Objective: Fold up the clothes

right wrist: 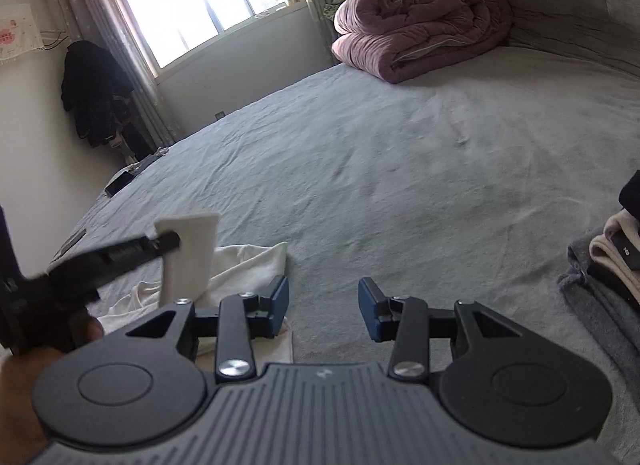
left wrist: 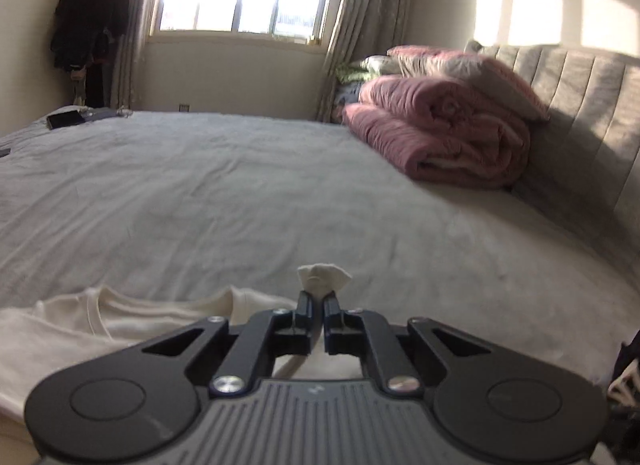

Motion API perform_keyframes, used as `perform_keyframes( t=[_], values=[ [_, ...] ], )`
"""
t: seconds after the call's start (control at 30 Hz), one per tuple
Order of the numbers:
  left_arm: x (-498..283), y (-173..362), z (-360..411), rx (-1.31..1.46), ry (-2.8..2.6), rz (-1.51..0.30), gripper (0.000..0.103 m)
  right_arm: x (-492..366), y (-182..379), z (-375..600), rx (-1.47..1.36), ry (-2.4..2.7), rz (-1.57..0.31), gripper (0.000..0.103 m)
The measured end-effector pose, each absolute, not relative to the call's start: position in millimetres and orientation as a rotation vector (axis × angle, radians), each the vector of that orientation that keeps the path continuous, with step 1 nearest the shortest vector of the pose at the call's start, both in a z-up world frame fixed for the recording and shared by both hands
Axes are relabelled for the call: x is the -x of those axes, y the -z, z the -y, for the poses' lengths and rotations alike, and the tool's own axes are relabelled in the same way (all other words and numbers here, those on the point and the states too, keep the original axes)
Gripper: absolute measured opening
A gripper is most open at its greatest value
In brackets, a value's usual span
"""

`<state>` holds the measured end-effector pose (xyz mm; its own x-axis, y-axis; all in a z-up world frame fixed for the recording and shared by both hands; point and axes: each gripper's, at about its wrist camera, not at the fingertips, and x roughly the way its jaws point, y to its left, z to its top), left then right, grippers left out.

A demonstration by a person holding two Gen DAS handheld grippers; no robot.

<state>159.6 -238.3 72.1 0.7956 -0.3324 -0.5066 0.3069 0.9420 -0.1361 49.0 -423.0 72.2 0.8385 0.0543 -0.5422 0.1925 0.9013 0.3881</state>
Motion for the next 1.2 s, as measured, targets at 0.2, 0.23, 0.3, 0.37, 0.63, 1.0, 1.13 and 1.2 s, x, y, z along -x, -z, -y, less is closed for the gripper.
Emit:
perform_keyframes(
  t=[0.2, 0.23, 0.3, 0.37, 0.63, 1.0, 1.13, 1.2],
  values=[
    [-122.9, -65.8, 222.1, 0.061, 0.479, -0.568, 0.008, -55.6, -62.4, 423.5, -0.46, 0.079, -0.626, 0.043],
    [-121.9, -65.9, 210.0, 0.06, 0.473, -0.566, 0.011, -56.0, -62.5, 421.2, -0.45, 0.072, -0.627, 0.043],
    [-119.9, -65.9, 185.7, 0.058, 0.461, -0.563, 0.011, -57.4, -62.0, 417.4, -0.435, 0.06, -0.63, 0.043],
    [-118.0, -65.9, 161.4, 0.056, 0.449, -0.56, 0.012, -59.6, -60.5, 414.6, -0.426, 0.051, -0.636, 0.043],
    [-110.2, -66.0, 64.3, 0.048, 0.401, -0.548, 0.013, -78.1, -49.0, 399.1, -0.45, -0.013, -0.66, 0.043],
    [-113.7, -59.2, 19.8, -0.01, 0.411, -0.536, 0.016, -102.4, -40.8, 393.8, -0.485, -0.049, -0.646, 0.045],
    [-129.0, -50.8, 0.5, 0.081, 0.39, -0.589, 0.017, -122.6, -35.6, 390.6, -0.507, -0.055, -0.648, 0.045],
    [-137.9, -43.2, -6.6, 0.12, 0.38, -0.618, 0.017, -128.6, -31.5, 385.2, -0.496, -0.058, -0.659, 0.045]
  ],
)
